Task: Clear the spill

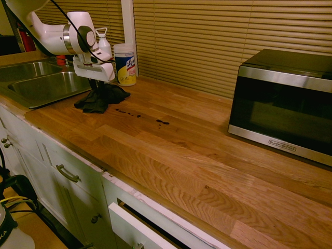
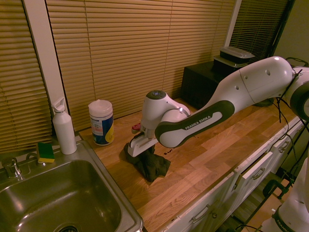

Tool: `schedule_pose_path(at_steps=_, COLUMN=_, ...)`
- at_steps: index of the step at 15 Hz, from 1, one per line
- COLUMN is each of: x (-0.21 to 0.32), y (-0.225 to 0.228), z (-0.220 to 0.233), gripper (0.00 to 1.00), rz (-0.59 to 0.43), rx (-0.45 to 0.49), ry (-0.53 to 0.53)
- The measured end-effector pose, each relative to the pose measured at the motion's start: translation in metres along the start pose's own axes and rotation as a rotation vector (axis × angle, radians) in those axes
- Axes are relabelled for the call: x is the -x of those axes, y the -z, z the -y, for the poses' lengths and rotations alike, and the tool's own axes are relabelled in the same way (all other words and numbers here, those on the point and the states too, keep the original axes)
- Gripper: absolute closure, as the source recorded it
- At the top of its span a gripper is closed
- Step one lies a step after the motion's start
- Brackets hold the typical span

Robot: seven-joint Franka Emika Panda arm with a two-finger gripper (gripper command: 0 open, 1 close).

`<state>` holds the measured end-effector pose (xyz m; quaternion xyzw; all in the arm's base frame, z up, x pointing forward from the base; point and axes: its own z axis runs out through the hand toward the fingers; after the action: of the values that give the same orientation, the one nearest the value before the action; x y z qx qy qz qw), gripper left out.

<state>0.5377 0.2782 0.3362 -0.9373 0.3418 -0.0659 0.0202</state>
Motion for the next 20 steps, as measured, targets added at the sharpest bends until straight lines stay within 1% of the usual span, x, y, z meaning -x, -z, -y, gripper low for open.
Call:
schedule_pose_path(at_steps=4, x=-0.012, y=0.0, z=-0.009, gripper=1.0, rz=0.005, rx=0.023, ry=-0.017)
schedule_pose_path(at_steps=7, x=-0.031, y=0.0, z=-0.025, gripper=1.0, rz=-0.002, rx=0.043, ry=-0.041)
schedule_pose_path(at_steps=20, x=-0.13, y=0.005, z=-0.155, gripper=1.0, rz=-0.015, rx=0.111, ry=-0.172)
